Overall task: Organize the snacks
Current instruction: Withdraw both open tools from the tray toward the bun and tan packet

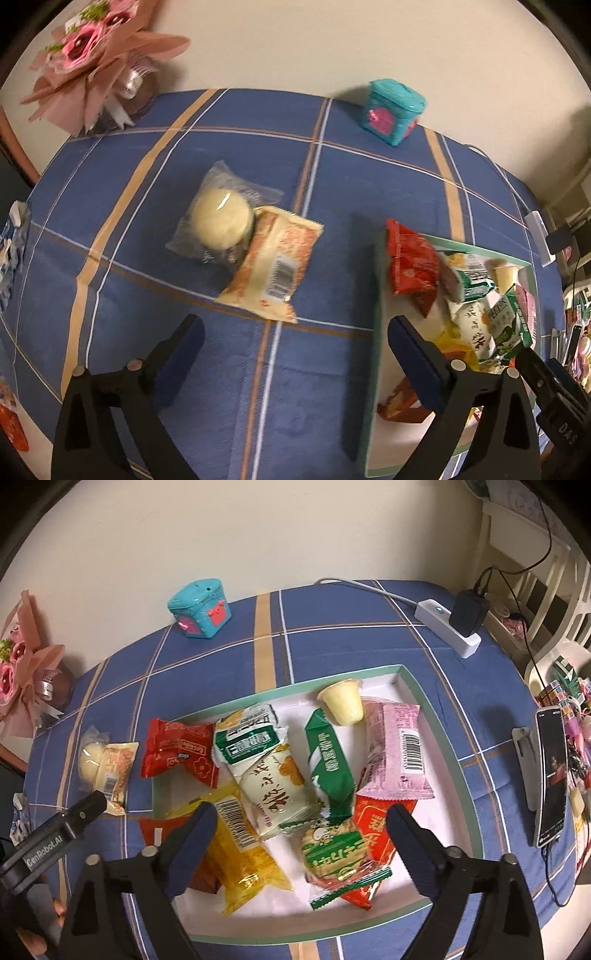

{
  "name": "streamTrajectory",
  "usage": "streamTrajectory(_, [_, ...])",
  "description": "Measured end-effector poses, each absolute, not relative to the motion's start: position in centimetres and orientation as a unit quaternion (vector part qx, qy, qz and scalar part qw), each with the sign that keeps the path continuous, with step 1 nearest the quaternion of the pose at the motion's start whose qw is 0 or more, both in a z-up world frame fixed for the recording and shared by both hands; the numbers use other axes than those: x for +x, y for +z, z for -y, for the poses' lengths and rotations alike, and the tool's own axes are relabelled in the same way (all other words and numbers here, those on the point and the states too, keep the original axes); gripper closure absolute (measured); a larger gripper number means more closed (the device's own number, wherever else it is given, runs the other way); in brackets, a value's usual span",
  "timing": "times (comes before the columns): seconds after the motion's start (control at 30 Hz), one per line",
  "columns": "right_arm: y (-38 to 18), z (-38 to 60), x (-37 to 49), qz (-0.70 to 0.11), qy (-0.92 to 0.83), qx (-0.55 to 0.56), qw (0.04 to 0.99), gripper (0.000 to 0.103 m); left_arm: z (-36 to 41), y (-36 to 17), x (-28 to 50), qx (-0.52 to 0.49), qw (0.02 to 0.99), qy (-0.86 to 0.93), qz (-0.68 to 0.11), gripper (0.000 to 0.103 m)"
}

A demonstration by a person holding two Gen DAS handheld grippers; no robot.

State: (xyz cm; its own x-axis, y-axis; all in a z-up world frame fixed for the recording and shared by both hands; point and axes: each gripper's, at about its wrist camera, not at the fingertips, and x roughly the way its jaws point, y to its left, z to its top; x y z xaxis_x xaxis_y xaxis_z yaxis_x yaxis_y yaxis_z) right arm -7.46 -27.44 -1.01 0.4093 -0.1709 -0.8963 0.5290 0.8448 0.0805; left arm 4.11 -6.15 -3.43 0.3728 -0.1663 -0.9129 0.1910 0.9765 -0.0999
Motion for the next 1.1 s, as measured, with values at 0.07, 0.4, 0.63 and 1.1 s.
streamTrajectory(0.07, [-0.9, 26.8, -7.3, -0.501, -0.211, 0.169, 0.822, 0.006, 5.4, -3.5, 4.2, 0.011, 0.828, -0.104, -0.551, 0.003])
streamTrajectory(0.4, [-0.1, 24.3, -5.8, -0.496, -0.198, 0.147, 0.832, 0.000, 0.7, -2.6, 5.1, -0.007, 0.836, -0.071, -0.544, 0.000])
streamTrajectory(0.63, [0.0, 22.0, -4.4, -0.495, -0.179, 0.137, 0.839, 0.000, -2.2, -2.4, 5.9, -0.014, 0.837, -0.055, -0.544, 0.000])
streamTrajectory(1.1, [-0.7, 13.9, -1.0, -0.497, -0.109, 0.097, 0.856, 0.000, -10.4, -3.0, 7.5, -0.050, 0.838, 0.022, -0.543, 0.000])
